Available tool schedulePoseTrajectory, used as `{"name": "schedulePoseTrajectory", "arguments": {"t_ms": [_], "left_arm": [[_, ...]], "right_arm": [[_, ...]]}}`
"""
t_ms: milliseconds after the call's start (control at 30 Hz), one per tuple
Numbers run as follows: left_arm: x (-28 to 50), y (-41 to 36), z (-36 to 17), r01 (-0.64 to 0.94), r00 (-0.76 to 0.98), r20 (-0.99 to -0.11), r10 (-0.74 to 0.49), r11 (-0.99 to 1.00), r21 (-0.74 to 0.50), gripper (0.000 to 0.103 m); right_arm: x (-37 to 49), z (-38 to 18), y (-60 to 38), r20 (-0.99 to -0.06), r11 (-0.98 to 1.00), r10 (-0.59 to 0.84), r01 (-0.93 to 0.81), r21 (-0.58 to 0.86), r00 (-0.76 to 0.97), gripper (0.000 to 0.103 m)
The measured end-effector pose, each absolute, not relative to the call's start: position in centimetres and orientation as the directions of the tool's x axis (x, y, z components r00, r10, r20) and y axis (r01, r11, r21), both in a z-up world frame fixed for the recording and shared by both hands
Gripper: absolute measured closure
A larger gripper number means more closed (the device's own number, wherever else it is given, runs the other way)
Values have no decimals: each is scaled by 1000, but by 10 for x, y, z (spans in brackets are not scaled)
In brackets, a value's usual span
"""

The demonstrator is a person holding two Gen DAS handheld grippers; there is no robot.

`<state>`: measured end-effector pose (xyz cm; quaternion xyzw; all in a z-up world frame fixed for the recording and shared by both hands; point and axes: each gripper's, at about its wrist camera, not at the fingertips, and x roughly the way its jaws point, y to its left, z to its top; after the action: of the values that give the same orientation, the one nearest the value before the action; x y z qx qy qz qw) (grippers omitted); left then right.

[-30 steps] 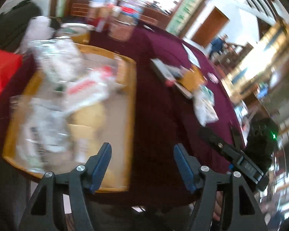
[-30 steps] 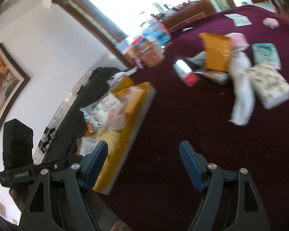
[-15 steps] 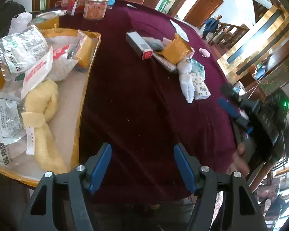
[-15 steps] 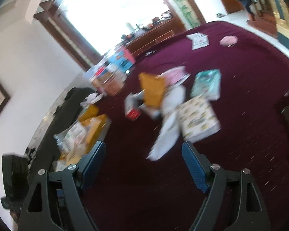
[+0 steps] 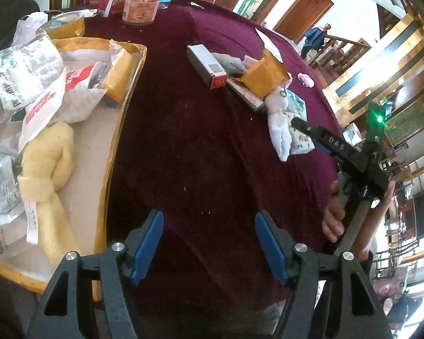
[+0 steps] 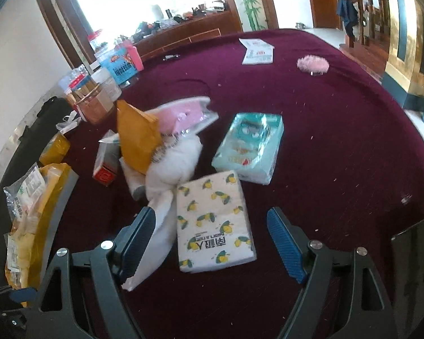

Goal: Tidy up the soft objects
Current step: 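Move both tools back toward the scattered items on the table, then grasp the white barcoded box with the left tool while the right tool grasps the lemon-print tissue pack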

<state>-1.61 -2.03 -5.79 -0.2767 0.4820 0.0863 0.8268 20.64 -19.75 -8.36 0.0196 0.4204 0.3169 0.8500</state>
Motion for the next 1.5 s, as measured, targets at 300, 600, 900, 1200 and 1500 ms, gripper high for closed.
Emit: {"name": "schedulePoseTrajectory", "arguments": {"t_ms": [300, 600, 900, 1200, 1500], "left_arm": [[24, -15, -55, -415, 523, -845, -109, 834, -364, 32], [78, -1, -56, -468, 510, -858, -59, 818, -334, 32], [148, 23, -65, -557, 458, -887, 61, 797, -232, 32], [193, 52, -95, -622, 357, -928, 104, 768, -154, 74], [132, 18, -94, -534, 336, -940, 58, 834, -139, 76]], "right_arm": [[204, -95, -186, -731, 812, 513, -530, 244, 450, 48], [204, -95, -187, -734, 819, 500, -527, 229, 459, 47], [205, -95, -188, -730, 814, 513, -526, 246, 452, 48], [206, -95, -190, -723, 809, 530, -522, 272, 444, 48], [206, -95, -192, -722, 808, 533, -519, 280, 440, 49]]}}
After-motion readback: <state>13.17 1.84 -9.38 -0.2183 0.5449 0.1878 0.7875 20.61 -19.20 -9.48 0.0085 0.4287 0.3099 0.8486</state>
